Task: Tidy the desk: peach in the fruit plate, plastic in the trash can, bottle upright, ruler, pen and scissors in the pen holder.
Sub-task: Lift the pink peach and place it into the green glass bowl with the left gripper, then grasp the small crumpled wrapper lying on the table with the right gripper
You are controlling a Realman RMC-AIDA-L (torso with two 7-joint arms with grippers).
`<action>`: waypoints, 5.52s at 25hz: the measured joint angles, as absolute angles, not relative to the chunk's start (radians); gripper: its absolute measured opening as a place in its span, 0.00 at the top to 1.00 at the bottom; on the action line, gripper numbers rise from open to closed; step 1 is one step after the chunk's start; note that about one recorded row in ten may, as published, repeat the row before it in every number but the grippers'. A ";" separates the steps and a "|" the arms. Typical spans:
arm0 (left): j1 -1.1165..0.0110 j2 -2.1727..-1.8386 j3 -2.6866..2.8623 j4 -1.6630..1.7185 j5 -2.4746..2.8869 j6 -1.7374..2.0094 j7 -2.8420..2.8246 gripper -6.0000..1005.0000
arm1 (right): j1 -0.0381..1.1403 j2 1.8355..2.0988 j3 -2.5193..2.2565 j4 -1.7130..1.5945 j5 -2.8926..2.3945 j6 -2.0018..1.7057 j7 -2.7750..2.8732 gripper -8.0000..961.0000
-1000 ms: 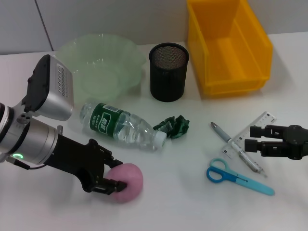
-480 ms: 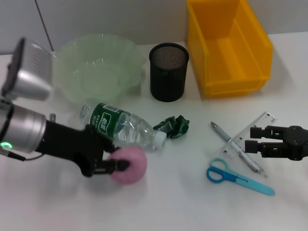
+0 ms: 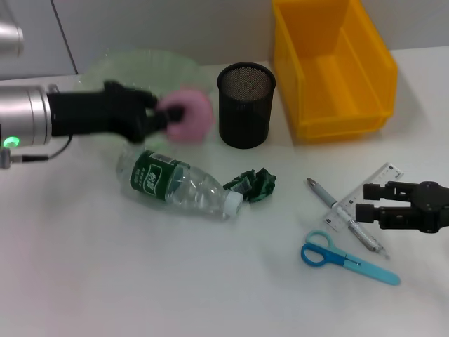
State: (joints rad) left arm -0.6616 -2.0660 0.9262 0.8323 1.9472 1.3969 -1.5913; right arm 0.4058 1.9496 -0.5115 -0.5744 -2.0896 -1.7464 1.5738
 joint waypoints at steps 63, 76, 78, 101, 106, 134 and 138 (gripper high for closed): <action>-0.616 -1.970 1.004 0.618 1.630 1.523 -1.627 0.19 | 0.426 1.942 -0.508 -0.580 -2.088 -1.749 1.596 0.13; -0.562 -1.991 1.005 0.623 1.799 1.636 -1.529 0.19 | 0.544 1.910 -0.521 -0.691 -2.145 -1.770 1.872 0.13; -0.554 -1.995 1.004 0.619 1.798 1.627 -1.512 0.19 | 0.565 1.906 -0.522 -0.709 -2.164 -1.780 1.907 0.13; -0.539 -2.019 1.013 0.613 1.805 1.581 -1.478 0.19 | 0.997 1.904 -0.929 -0.725 -2.482 -1.629 2.292 0.13; -0.530 -2.022 1.009 0.613 1.806 1.573 -1.469 0.19 | 1.000 1.941 -1.008 -0.723 -2.486 -1.557 2.270 0.13; -0.522 -2.022 1.005 0.612 1.806 1.558 -1.467 0.19 | 0.956 2.070 -1.106 -0.648 -2.505 -1.250 2.082 0.13; -0.522 -2.022 1.003 0.612 1.806 1.557 -1.467 0.19 | 0.956 2.073 -1.111 -0.641 -2.506 -1.240 2.075 0.13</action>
